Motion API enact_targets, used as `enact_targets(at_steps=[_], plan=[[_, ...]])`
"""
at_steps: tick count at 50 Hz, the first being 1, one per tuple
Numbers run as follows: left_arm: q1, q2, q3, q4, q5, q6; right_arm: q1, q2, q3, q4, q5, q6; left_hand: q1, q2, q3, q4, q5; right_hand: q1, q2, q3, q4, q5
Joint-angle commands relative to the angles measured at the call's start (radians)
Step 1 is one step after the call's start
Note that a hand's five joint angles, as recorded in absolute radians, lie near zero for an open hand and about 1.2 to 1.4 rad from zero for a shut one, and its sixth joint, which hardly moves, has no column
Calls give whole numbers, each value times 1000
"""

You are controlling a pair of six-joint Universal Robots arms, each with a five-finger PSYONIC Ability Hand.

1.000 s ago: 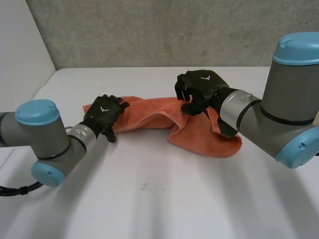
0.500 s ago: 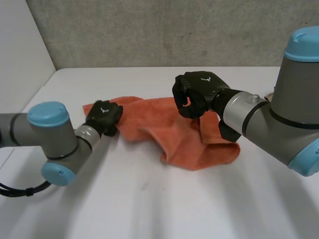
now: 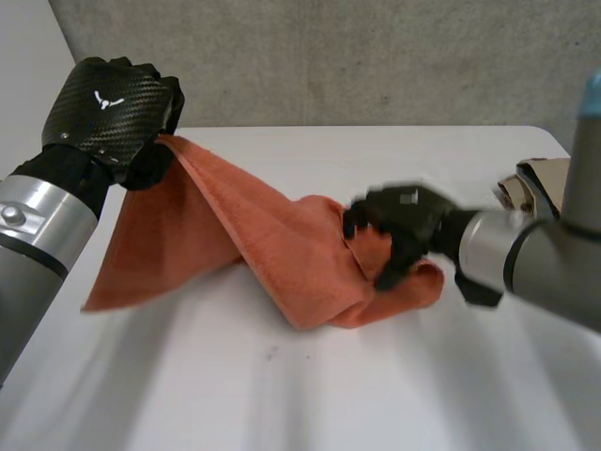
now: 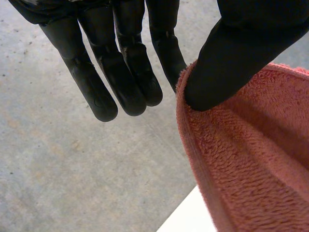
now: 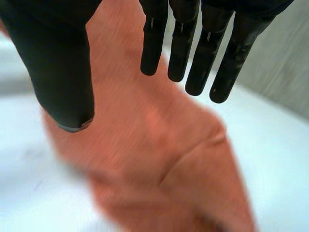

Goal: Fold the laundry.

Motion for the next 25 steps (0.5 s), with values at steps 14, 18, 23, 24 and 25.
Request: enact_targets(at_steps=[14,18,23,24,25], plan=[[-135,60,50,-105,-78,-10,19,41,428,-533,14,548,262,205,209,198,251,42,-41,-30,-29,-30],[-173,66,53,-107,-97,-11,36,122,363,-581,26,552,262,205,209,198,251,-119,-202,-191,-191,-192],[-184,74,62,-107,-117,-13,105,226,253,-578,41,556,262,205,209,198,251,-154,-238,-226,-226,-227],[-184,74,67,-107,-119,-13,125,255,216,-578,49,558,262,205,209,198,251,-157,-241,-229,-229,-230],[-184,74,70,-108,-119,-13,132,268,198,-578,52,559,262,205,209,198,251,-157,-241,-229,-229,-230]])
